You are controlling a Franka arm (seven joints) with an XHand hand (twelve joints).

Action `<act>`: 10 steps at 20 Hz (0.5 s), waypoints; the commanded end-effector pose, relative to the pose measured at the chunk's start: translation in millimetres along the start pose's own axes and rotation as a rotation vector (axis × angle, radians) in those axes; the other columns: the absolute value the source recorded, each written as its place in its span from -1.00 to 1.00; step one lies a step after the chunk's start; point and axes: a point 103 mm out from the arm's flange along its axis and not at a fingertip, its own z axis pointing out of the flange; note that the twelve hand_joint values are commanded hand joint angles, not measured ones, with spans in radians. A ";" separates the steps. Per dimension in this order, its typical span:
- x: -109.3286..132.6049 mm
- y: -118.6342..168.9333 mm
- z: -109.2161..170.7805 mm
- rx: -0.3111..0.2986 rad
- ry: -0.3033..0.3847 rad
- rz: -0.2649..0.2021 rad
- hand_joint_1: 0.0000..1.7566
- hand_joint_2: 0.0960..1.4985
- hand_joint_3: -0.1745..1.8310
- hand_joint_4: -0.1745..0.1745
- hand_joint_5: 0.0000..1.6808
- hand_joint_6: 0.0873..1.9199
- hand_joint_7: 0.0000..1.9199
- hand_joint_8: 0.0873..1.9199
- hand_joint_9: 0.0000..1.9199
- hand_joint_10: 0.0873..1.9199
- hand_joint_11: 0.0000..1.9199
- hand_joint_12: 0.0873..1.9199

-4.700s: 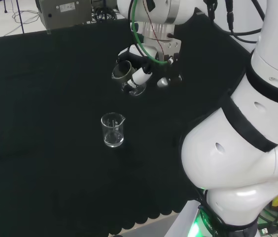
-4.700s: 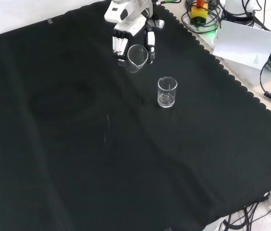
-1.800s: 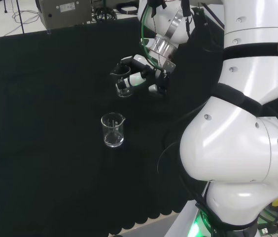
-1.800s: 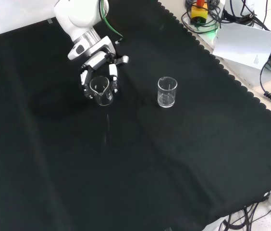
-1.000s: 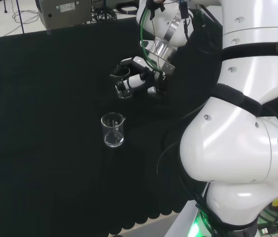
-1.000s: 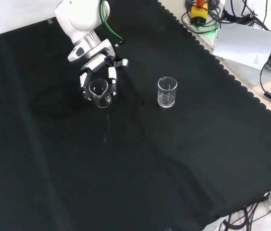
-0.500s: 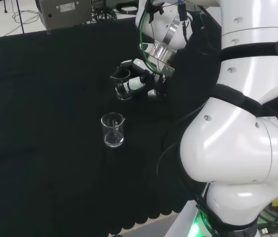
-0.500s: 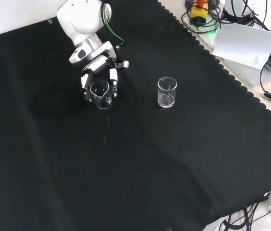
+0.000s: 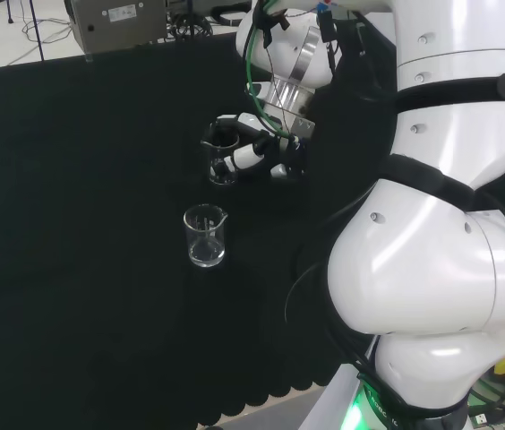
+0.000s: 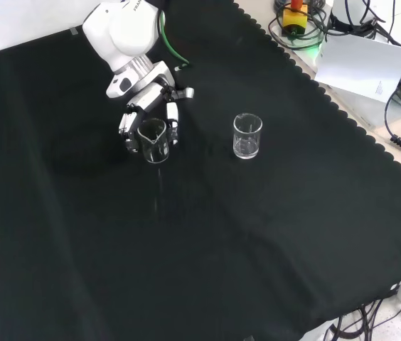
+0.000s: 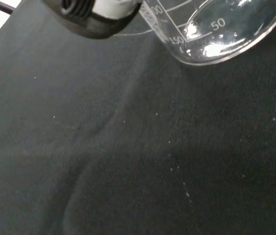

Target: Place the beaker back on the table.

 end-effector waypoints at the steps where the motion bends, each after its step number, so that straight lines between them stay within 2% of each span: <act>1: 1.7 -7.3 -6.2 -0.004 -0.024 0.002 0.36 0.27 -1.00 -0.59 -0.64 -0.77 -0.64 -0.24 -0.40 -0.39 -0.60 0.34; 6: 7.9 -16.8 -17.7 0.003 -0.033 0.005 0.25 0.20 -1.00 -0.59 -0.66 -0.92 -0.74 -0.24 -0.48 -0.35 -0.64 0.36; 10: 9.8 -16.1 -19.8 0.064 -0.052 0.050 0.19 0.18 -1.00 -0.57 -0.66 -0.99 -0.84 -0.26 -0.57 -0.32 -0.72 0.40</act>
